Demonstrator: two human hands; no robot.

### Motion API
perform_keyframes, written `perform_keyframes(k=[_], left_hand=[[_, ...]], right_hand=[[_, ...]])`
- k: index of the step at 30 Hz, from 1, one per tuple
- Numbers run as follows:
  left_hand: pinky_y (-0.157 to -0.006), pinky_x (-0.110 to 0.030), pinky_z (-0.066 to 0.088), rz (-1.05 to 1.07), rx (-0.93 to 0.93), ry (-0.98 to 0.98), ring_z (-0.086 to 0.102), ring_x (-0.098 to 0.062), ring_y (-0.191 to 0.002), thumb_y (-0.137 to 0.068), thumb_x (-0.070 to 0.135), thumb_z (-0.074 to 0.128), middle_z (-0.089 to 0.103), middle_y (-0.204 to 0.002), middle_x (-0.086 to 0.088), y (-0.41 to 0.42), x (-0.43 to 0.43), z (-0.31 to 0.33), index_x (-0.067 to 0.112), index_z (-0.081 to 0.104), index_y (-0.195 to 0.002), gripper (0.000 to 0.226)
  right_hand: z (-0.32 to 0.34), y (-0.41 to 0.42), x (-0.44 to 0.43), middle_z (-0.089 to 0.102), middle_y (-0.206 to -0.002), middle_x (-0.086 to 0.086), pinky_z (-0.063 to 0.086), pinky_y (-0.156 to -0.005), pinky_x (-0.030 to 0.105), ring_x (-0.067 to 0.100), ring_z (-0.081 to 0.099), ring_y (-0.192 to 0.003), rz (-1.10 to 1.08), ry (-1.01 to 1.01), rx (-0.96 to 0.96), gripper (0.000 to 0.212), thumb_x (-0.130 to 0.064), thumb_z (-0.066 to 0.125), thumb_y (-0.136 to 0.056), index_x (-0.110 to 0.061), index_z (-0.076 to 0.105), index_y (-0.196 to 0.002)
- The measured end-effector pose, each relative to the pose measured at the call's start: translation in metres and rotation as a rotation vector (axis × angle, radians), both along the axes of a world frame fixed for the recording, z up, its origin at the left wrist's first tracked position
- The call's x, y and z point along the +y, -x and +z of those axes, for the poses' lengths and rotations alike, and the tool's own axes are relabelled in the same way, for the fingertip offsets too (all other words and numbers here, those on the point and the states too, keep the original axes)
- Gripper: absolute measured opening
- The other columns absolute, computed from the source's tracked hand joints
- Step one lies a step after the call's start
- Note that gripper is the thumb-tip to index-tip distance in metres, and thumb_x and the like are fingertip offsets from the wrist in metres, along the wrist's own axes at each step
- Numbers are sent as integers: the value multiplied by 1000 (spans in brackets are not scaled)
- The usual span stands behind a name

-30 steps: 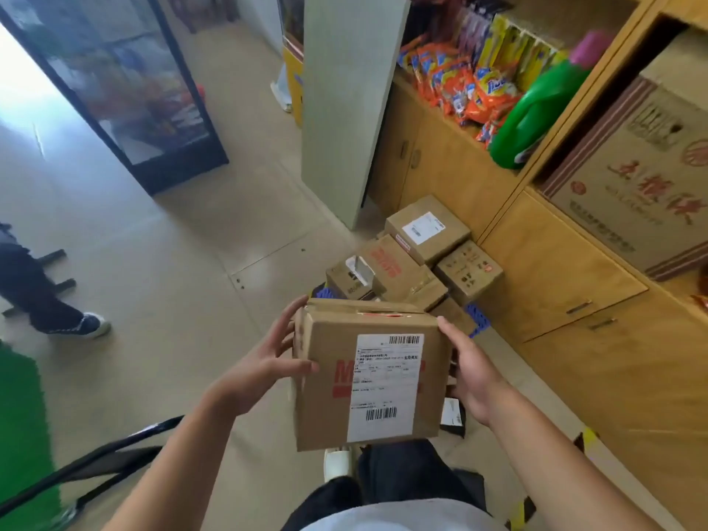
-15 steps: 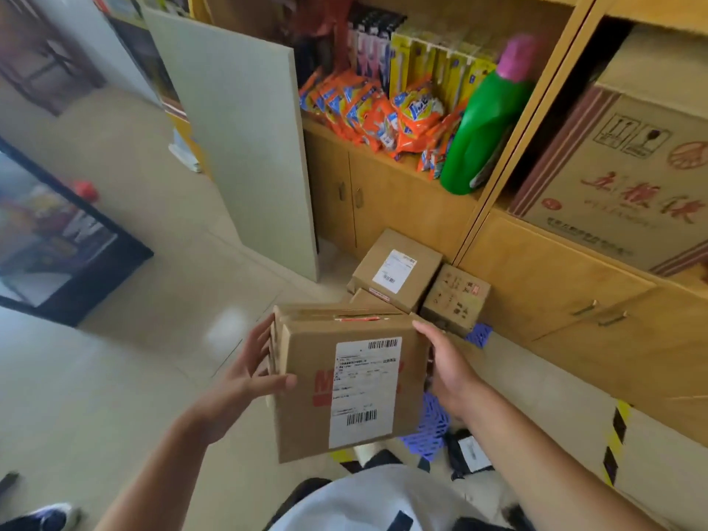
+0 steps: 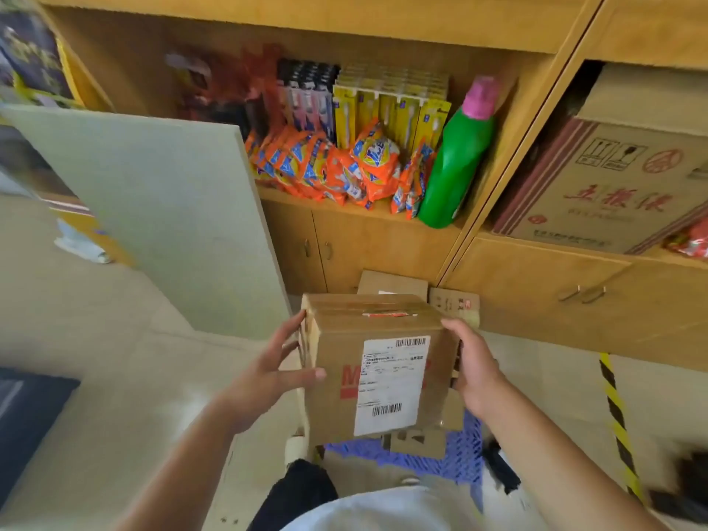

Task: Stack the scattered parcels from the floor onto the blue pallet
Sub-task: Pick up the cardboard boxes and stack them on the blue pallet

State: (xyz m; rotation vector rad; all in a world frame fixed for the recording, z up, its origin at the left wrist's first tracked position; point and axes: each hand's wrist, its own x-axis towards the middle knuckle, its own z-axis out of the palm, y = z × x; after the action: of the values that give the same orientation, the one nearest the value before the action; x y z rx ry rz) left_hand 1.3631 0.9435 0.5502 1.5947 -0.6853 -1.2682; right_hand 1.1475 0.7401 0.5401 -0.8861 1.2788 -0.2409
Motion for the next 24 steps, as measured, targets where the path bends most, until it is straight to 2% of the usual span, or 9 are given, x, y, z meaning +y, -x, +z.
perform_keyframes(k=[3, 5, 7, 9, 12, 17, 18, 21, 24], left_hand=[[-88, -23, 51, -163, -37, -51, 45, -3, -128, -77, 29, 85, 45, -137, 26, -44, -16, -2, 62, 28, -141, 92], [-96, -29, 50, -247, -43, -66, 49, -7, -126, -74, 31, 87, 49, -136, 17, -68, -22, -4, 63, 25, -142, 98], [-104, -42, 46, -345, -18, -97, 50, -9, -127, -73, 35, 87, 52, -138, 15, -85, -28, -7, 64, 21, -144, 101], [-105, -48, 46, -403, 46, -148, 50, -11, -128, -73, 42, 85, 52, -140, 16, -89, -33, -11, 65, 19, -144, 99], [-105, -52, 44, -341, 115, -213, 52, -11, -126, -79, 48, 78, 53, -138, 17, -76, -38, -17, 66, 23, -142, 86], [-82, -33, 49, -222, 89, -242, 53, -8, -117, -93, 37, 65, 53, -129, 14, -42, -45, -26, 65, 27, -136, 64], [-85, -34, 49, -206, 69, -251, 52, -11, -120, -94, 37, 64, 52, -131, 13, -38, -45, -31, 64, 28, -138, 63], [-107, -50, 42, -174, 2, -292, 47, -18, -129, -96, 36, 62, 51, -135, 12, -33, -46, -48, 68, 27, -137, 63], [-110, -52, 39, -153, -21, -344, 47, -19, -129, -98, 33, 59, 53, -133, 12, -29, -52, -62, 72, 30, -131, 58]], right_hand=[[2, -16, 17, 72, -104, 7, 43, -89, 42, 27, 62, -104, -162, -7, 19, 30, -46, 60, -89, -24, 65, -109], [4, -25, 30, 69, -99, 6, 44, -80, 38, 26, 61, -100, -223, 5, 42, 24, -42, 61, -90, -24, 62, -106], [6, -32, 43, 67, -102, 4, 43, -74, 37, 23, 60, -96, -257, 50, 97, 18, -35, 61, -93, -23, 60, -106], [1, -31, 55, 65, -115, 1, 47, -88, 42, 21, 59, -105, -257, 59, 169, 27, -33, 64, -92, -24, 58, -116], [-5, -22, 70, 64, -115, -5, 47, -99, 45, 10, 56, -99, -292, 17, 205, 29, -28, 63, -93, -28, 60, -121], [-14, -15, 70, 60, -101, -17, 45, -100, 44, 3, 54, -88, -328, -15, 126, 31, -20, 63, -95, -34, 56, -122], [-19, -14, 69, 61, -100, -18, 44, -100, 42, 3, 55, -89, -323, -17, 104, 32, -19, 63, -95, -33, 56, -123], [-41, -10, 67, 64, -108, -18, 42, -105, 47, 12, 58, -106, -288, -21, 82, 45, -19, 63, -94, -35, 54, -135], [-64, -10, 63, 69, -113, -13, 42, -102, 43, 12, 60, -110, -264, -37, 64, 34, -15, 61, -94, -38, 62, -120]])
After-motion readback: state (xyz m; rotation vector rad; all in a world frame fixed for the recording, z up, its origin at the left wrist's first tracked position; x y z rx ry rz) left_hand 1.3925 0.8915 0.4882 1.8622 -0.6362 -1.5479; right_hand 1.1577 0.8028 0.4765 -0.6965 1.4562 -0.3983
